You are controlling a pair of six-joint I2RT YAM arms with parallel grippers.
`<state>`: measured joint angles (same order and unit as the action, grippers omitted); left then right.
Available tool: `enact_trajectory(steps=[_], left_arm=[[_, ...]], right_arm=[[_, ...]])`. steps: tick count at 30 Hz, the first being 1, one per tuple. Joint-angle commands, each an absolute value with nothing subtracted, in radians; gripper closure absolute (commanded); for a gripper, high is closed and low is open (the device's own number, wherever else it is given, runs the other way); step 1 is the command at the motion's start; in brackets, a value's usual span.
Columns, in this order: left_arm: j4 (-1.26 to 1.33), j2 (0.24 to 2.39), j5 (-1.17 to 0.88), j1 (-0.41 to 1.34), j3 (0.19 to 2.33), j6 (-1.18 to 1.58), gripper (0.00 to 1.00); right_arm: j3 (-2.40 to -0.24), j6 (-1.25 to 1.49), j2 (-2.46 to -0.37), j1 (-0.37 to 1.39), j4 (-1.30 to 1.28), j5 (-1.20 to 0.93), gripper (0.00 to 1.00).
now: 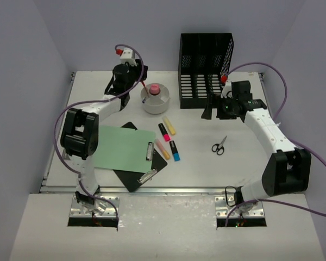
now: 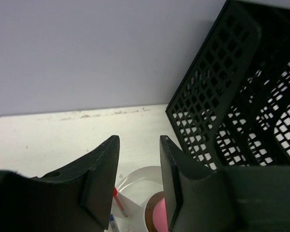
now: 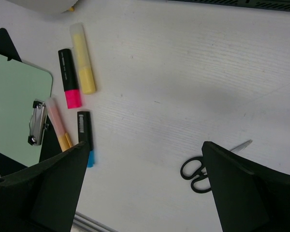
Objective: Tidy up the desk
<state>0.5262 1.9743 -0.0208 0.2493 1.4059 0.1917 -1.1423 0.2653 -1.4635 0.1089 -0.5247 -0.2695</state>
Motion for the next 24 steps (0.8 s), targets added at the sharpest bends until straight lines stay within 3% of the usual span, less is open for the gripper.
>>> enact_trajectory(steps=[1,7,13,17,22,24], left_arm=[[0.552,1.794,-0.06,0.241,1.401,0.18,0.61],[0.434,1.633,-0.135,0.186,1.384,0.176,0.5],[0.344,1.452,-0.178,0.147,1.22,0.114,0.45],[0.302,1.353,-0.201,0.147,1.111,0.097,0.43],[0.285,1.269,-0.195,0.147,1.013,0.066,0.43],[0.278,1.244,-0.204,0.147,0.983,0.061,0.42]], right_arm=[[-1.112,0.226,-1.414,0.11,-0.508,-0.278,0.01],[-1.049,0.178,-1.407,0.114,-0.506,-0.285,0.11],[-0.961,0.233,-1.436,0.114,-0.558,-0.059,0.39],[-0.901,0.33,-1.463,0.114,-0.574,0.141,0.43],[-0.89,0.393,-1.526,0.114,-0.588,0.161,0.58],[-0.887,0.397,-1.543,0.114,-0.565,0.19,0.59]])
